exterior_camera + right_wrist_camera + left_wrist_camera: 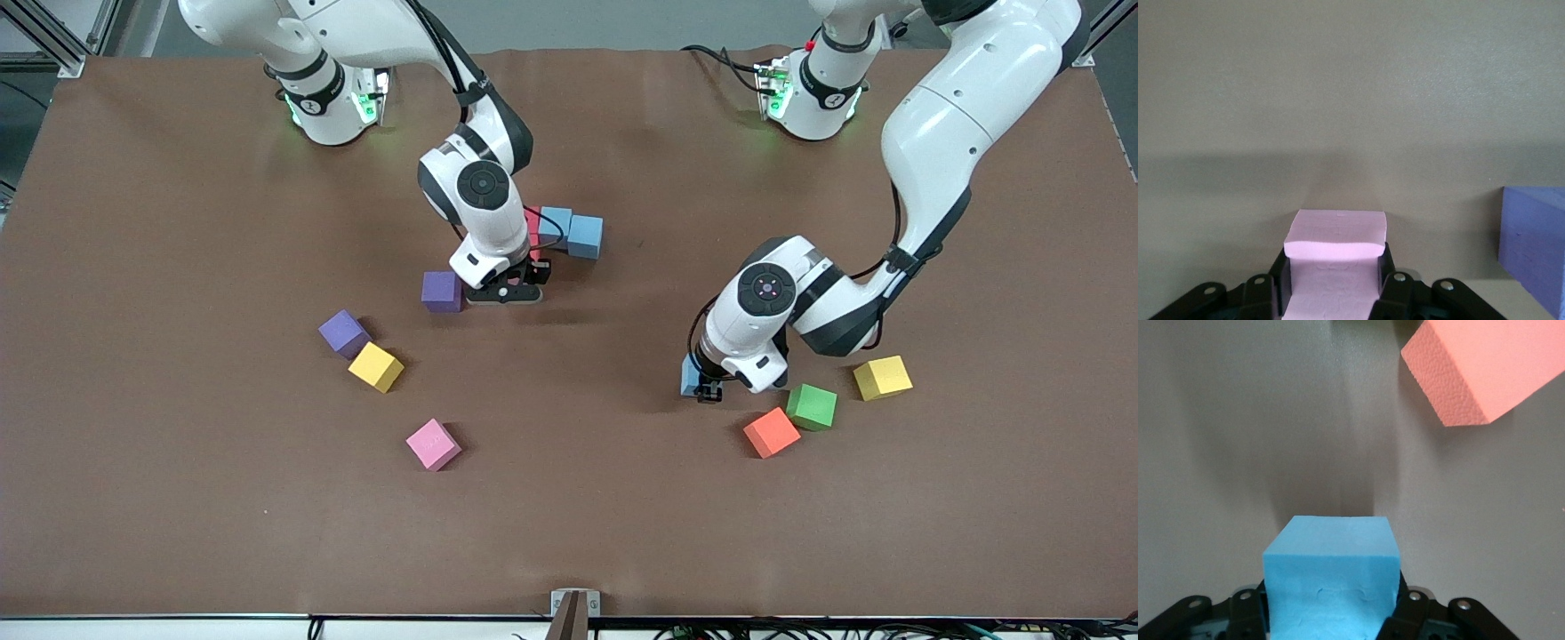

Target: Arrange 11 blocks into digit 3

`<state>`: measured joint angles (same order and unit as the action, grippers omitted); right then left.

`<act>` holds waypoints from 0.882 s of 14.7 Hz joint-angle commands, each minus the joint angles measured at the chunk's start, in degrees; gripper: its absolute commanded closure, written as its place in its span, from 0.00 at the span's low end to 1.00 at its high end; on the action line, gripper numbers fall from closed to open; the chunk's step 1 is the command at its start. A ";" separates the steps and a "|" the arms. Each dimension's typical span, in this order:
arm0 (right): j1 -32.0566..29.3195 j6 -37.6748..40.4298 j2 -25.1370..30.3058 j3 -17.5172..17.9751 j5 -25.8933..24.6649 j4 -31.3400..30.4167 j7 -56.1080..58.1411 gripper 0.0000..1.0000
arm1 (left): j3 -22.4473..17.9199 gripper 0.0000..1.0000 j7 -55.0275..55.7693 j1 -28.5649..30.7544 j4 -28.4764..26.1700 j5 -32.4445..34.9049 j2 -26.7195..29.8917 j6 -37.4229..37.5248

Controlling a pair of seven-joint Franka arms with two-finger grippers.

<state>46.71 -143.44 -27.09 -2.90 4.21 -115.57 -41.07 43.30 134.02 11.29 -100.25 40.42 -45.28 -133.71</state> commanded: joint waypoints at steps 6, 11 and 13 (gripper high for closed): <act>1.02 -1.14 0.89 -0.17 0.89 -0.98 -1.03 0.95 | -0.41 0.44 -0.87 -0.57 1.37 0.54 -1.04 -0.15; 1.02 -1.05 0.89 -0.17 0.89 -0.80 -1.03 0.95 | -0.50 0.44 -0.87 -0.75 1.46 0.54 -1.04 -0.15; 1.02 -1.05 0.81 -0.17 0.89 -0.80 -1.03 0.95 | -0.50 0.44 -0.87 -0.75 1.54 0.54 -1.04 -0.15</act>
<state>46.80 -144.07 -27.09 -2.74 4.29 -115.52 -41.24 43.08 134.02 11.26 -100.23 40.42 -45.28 -133.71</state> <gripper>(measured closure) 0.480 0.379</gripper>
